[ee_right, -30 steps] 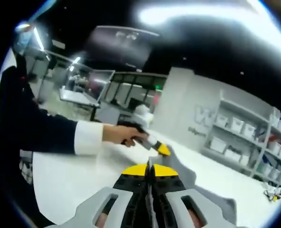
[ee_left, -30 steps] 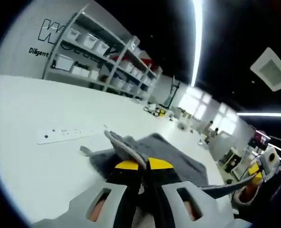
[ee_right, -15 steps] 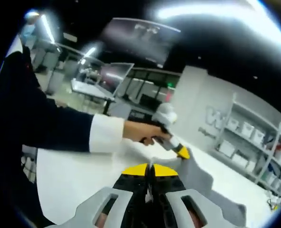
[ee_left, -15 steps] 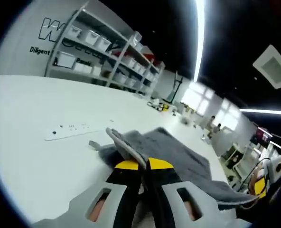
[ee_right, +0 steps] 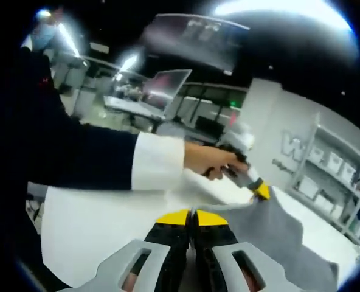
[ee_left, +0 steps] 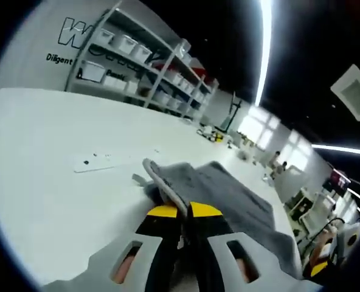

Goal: Open the folded towel by lifting each exposed corner and separating the folded layers until the towel lies flat within the target outline without major curled edges

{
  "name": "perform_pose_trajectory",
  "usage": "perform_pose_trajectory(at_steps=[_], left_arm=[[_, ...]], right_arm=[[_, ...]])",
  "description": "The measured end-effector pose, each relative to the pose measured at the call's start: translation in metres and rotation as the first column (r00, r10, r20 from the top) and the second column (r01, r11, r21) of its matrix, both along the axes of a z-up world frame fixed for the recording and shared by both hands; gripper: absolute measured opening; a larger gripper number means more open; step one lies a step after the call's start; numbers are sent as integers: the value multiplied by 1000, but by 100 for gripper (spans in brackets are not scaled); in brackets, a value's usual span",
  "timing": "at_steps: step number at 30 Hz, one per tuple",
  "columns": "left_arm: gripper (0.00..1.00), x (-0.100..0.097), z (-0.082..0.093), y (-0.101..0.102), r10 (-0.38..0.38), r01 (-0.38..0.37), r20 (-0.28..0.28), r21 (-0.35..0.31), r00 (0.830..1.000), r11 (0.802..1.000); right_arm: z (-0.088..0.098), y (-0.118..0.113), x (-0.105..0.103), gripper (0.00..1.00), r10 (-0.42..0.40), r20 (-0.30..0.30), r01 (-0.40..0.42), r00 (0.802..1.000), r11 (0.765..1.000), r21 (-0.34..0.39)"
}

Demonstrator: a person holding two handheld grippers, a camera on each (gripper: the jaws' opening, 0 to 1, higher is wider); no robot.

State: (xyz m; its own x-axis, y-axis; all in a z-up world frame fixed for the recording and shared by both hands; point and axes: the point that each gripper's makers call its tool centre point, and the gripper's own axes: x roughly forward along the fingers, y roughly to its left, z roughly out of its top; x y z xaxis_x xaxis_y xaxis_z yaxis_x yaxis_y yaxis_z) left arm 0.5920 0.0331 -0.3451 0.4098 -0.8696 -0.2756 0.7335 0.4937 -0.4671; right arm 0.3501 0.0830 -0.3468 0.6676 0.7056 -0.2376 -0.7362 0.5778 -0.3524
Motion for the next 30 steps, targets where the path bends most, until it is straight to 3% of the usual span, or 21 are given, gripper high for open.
perform_pose_trajectory(at_steps=[4,8,12,20,22,24,30], left_arm=[[4,2,-6,7,13,-13,-14,6,1000,1000],[4,3,-17,15,18,-18,3,77,1000,997],[4,4,-24,22,16,-16,9,106,1000,994],[4,16,-22,36,34,-34,4,107,999,994],[4,11,-23,38,33,-33,5,116,999,993],[4,13,-21,43,36,-37,7,127,999,991],[4,11,-21,55,38,-36,-17,127,999,991]], right_arm=[[-13,12,5,0,14,-1,-14,1000,999,-32],[-28,26,6,0,42,-30,-43,999,998,-41],[-32,33,5,0,58,-37,-60,998,997,-41],[-41,44,4,0,100,-17,-101,995,986,-132],[-42,49,1,0,119,-19,-121,993,982,-144],[-43,55,-1,0,151,0,-148,989,968,-201],[-45,72,-2,0,212,-79,-224,974,956,-190]])
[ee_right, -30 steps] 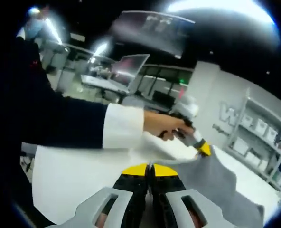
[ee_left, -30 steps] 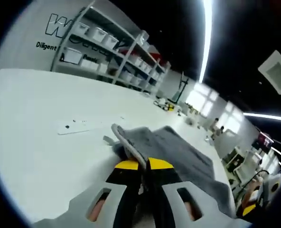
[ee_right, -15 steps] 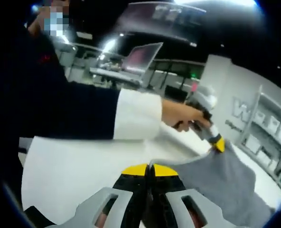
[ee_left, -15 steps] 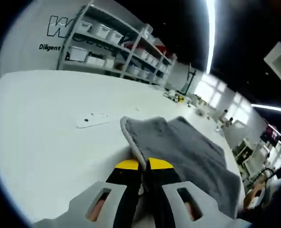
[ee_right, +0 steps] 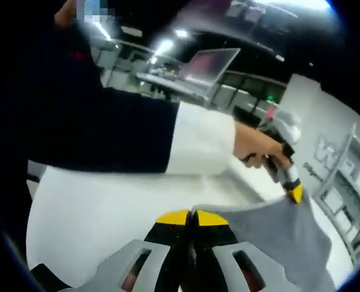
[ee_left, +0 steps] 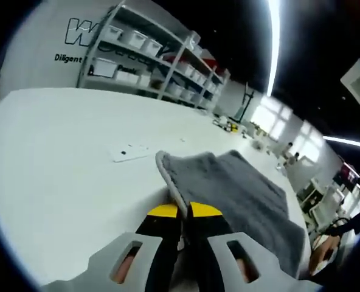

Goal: Open the folded towel by lifting each exposed corner and separating the folded layers until the towel lies flat within the target outline without major curled edges

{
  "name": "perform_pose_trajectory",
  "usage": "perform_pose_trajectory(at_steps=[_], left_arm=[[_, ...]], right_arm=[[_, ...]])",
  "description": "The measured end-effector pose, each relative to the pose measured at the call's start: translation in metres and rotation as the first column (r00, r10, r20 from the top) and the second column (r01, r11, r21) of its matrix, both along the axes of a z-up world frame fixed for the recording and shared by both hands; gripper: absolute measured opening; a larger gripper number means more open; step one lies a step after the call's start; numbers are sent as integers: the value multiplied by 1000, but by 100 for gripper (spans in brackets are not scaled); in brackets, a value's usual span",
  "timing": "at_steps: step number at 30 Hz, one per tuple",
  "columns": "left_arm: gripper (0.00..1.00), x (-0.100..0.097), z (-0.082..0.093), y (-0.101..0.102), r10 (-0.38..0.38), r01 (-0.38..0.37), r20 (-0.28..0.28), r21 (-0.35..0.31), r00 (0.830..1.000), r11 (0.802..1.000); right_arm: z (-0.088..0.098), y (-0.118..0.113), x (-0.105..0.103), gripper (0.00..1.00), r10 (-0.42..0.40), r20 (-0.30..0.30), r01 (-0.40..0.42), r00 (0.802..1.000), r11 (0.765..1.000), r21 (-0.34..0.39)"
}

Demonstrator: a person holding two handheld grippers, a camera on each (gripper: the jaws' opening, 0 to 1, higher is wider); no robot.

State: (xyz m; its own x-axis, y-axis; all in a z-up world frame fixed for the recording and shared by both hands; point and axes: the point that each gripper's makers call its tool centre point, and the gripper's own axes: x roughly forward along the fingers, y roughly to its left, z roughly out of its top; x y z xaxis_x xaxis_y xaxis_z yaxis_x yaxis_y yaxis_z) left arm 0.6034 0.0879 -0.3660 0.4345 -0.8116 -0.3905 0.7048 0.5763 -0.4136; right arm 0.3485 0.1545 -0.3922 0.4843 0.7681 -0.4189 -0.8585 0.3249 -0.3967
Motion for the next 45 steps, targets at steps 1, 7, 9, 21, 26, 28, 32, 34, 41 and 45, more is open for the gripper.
perform_pose_trajectory(at_steps=[1,7,9,21,26,28,32,34,41,45], left_arm=[[4,0,-1,2,1,-1,-2,4,1000,1000],[4,0,-3,17,24,-24,1,24,1000,999],[3,6,1,24,43,-43,8,24,999,999],[3,-4,-15,45,85,-86,16,82,996,993],[3,-2,-11,54,109,-109,9,57,994,992],[3,5,-9,58,110,-111,13,65,994,992],[3,3,-8,65,122,-123,18,68,992,990],[3,5,-6,70,129,-130,20,70,991,989],[3,-7,-6,70,134,-136,31,78,990,988],[3,-7,-5,75,141,-144,34,81,989,986]], right_arm=[[0,1,2,0,2,-3,-2,1000,1000,3],[-16,5,8,0,51,-64,-55,997,997,-50],[-12,8,12,0,66,-81,-68,995,998,-18],[-2,34,18,0,80,-72,-73,994,992,102],[-2,39,19,0,78,-59,-71,995,991,109],[-2,43,19,0,87,-51,-81,995,991,109],[-6,50,17,0,94,-46,-89,994,991,98],[-8,53,15,0,104,-36,-100,994,991,87],[-8,63,14,0,110,-14,-109,994,991,79],[-5,71,14,0,111,-39,-106,993,989,105]])
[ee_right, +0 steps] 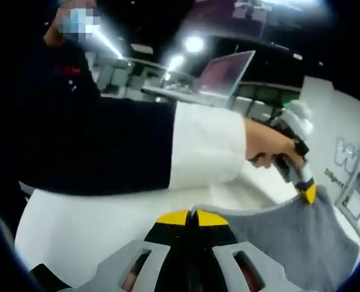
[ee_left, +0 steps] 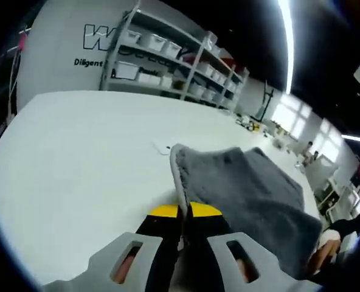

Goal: Open the folded towel by lifting each exposed corner and separating the folded layers until the towel lies flat within the target outline without major curled edges

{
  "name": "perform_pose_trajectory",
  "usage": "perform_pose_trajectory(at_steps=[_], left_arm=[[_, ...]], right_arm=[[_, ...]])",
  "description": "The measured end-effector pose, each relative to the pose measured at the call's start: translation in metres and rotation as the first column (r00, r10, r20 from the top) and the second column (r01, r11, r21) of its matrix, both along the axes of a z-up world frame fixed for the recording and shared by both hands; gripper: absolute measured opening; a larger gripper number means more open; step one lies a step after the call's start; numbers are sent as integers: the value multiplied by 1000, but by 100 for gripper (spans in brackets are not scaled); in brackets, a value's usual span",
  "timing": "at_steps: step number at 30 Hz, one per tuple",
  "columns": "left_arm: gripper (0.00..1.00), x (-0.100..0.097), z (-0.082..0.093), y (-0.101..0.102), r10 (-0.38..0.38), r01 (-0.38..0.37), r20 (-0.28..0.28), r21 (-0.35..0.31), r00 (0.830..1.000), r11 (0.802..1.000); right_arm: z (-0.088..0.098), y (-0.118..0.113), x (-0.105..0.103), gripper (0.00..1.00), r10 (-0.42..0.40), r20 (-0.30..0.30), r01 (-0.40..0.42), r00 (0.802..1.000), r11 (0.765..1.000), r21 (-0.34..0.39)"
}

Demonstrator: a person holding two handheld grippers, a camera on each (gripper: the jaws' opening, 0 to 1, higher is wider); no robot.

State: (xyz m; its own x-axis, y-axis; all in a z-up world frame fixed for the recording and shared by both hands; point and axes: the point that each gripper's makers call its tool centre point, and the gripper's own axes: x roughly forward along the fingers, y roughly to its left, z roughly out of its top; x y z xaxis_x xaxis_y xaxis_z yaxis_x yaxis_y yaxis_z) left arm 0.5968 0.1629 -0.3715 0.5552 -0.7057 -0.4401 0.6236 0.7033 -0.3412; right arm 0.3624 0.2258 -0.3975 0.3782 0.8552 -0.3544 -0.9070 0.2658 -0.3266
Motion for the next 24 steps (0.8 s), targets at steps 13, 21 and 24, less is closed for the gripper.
perform_pose_trajectory(at_steps=[13,21,24], left_arm=[[3,7,5,28,32,-32,8,8,999,999],[3,3,3,41,46,-46,-12,-5,999,999],[3,10,3,50,56,-56,-18,-3,998,998]], right_arm=[[-1,13,-1,0,-1,-31,2,1000,1000,20],[-1,22,0,0,2,-19,-2,1000,1000,23],[3,28,-3,0,15,-13,-15,1000,999,33]])
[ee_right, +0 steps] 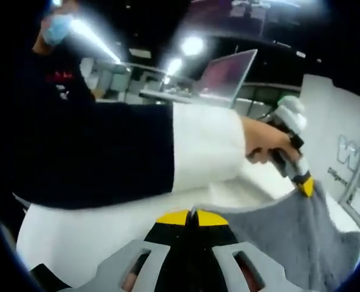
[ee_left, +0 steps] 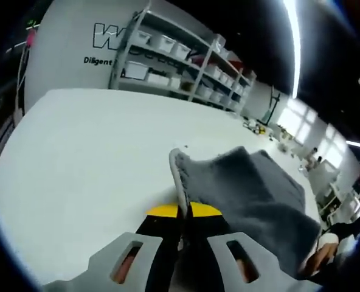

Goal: Open the folded towel by lifting each exposed corner and separating the folded layers until the towel lies flat within the target outline without major curled edges

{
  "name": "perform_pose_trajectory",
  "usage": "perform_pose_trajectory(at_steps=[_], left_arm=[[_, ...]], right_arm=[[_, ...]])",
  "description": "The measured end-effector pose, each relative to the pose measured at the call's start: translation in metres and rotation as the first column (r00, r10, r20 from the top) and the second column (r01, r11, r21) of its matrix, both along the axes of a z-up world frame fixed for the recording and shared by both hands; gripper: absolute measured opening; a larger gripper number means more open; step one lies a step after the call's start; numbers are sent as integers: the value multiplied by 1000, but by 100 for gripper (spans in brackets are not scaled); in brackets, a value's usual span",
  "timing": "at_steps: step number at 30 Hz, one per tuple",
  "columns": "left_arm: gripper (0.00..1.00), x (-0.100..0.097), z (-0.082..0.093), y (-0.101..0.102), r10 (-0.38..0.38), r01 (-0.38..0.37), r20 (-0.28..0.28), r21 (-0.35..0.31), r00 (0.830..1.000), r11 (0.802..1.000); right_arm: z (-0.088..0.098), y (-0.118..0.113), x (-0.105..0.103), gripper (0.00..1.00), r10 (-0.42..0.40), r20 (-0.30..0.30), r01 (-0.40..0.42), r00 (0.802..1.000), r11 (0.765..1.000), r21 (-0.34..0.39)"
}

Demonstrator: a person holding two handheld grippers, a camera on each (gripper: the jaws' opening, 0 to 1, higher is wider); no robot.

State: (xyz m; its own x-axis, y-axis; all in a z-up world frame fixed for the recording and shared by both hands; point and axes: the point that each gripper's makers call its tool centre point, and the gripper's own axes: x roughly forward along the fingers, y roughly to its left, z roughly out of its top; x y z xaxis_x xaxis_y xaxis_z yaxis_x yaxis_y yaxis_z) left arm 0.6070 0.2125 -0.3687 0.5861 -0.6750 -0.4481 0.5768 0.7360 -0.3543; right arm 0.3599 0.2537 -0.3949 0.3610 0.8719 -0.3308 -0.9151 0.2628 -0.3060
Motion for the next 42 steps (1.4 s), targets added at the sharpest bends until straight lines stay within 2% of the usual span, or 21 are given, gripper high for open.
perform_pose_trajectory(at_steps=[8,12,14,17,18,19,20,23,25,26,29,30,34,36,38,40,42], left_arm=[[3,-9,-5,8,28,-28,-14,-8,1000,1000],[3,-4,-7,12,30,-29,-20,19,999,999],[3,-5,-9,11,38,-38,-29,12,999,999],[3,-8,-14,12,14,-13,-31,46,999,999],[3,-7,-15,14,24,-22,-44,43,999,999],[3,-9,-15,14,36,-36,-60,13,998,999],[3,-10,-16,14,32,-32,-55,9,998,999],[3,-9,-15,19,34,-32,-51,31,998,999],[3,-9,-10,23,54,-53,-48,15,997,998],[3,-10,-9,23,52,-52,-46,6,998,999],[3,-10,-6,26,53,-52,-36,17,998,998],[3,-9,-7,31,71,-71,-36,20,997,997],[3,-5,-13,39,91,-88,-39,73,995,993],[3,-5,-10,37,82,-79,-35,58,996,995],[3,-4,-7,36,85,-84,-47,26,995,996],[3,-3,-9,36,93,-92,-50,29,994,995],[3,-4,-17,35,89,-86,-39,79,995,993]], right_arm=[[-2,12,-4,0,10,14,-10,1000,1000,-9],[0,19,-2,0,4,-23,-4,1000,1000,8],[-1,24,-3,0,2,-3,-2,1000,1000,2],[-4,33,-6,0,4,-25,-4,1000,1000,-10],[-4,37,-8,0,15,-3,-15,1000,1000,-11],[-8,36,-7,0,16,17,-15,1000,999,-28],[-11,37,-7,0,15,17,-14,1000,999,-40],[-9,40,-4,0,0,-18,0,1000,1000,-24],[-8,43,-6,0,8,-6,-8,1000,1000,-14],[-11,43,-4,0,10,40,-8,999,999,-47],[-7,49,-7,0,15,10,-15,1000,1000,-16],[-9,55,-9,0,25,51,-23,998,999,-32],[-7,54,-9,0,34,52,-32,998,999,-24],[-4,57,-10,0,36,34,-36,999,999,4],[-4,61,-10,0,39,32,-39,999,999,4],[-4,62,-11,0,39,41,-40,998,999,1],[-2,62,-11,0,43,50,-44,998,999,4]])
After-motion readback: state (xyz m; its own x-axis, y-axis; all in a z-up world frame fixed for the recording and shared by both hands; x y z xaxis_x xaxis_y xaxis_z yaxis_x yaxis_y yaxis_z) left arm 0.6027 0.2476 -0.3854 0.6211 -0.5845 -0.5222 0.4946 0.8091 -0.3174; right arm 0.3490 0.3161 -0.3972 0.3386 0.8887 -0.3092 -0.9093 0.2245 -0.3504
